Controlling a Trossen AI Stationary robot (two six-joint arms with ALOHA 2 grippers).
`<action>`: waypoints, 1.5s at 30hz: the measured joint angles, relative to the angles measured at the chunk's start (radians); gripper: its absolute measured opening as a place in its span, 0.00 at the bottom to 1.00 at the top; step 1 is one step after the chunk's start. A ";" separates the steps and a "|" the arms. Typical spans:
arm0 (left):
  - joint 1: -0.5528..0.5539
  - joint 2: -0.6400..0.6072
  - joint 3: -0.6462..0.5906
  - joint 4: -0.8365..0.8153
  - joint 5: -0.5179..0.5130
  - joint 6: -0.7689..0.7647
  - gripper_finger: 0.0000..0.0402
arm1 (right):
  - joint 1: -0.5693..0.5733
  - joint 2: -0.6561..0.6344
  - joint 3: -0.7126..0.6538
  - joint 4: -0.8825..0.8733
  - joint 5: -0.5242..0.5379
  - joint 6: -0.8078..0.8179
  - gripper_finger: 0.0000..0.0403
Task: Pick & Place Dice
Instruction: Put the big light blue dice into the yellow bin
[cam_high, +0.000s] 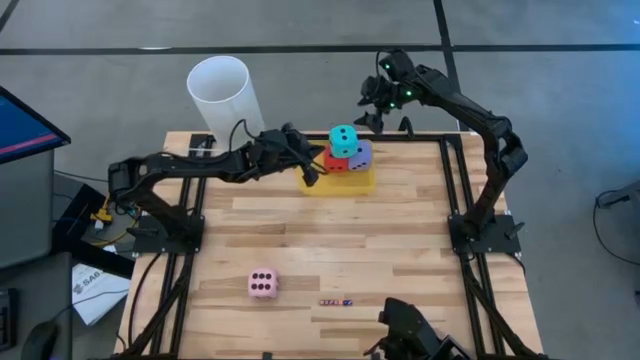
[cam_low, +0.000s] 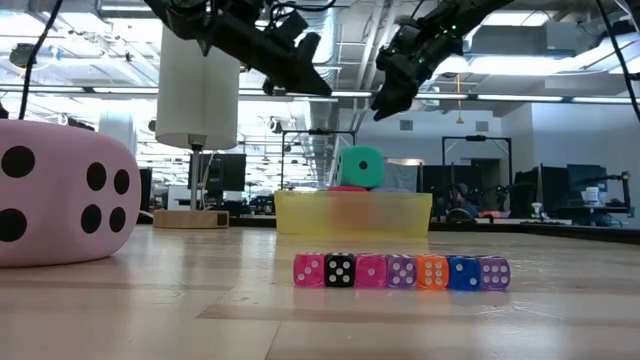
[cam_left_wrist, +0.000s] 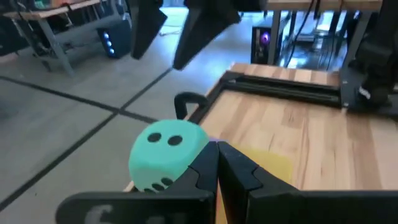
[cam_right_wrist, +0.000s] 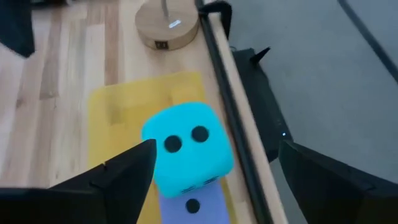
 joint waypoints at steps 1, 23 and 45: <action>0.000 -0.011 -0.014 -0.012 -0.001 -0.002 0.00 | 0.001 0.001 0.000 0.007 0.018 0.012 0.82; 0.000 -0.029 -0.047 0.020 -0.001 -0.003 0.01 | 0.083 0.004 0.000 0.069 0.180 0.023 0.77; 0.000 -0.028 -0.047 0.134 -0.001 0.012 0.01 | 0.112 0.012 0.000 0.069 0.383 -0.002 0.11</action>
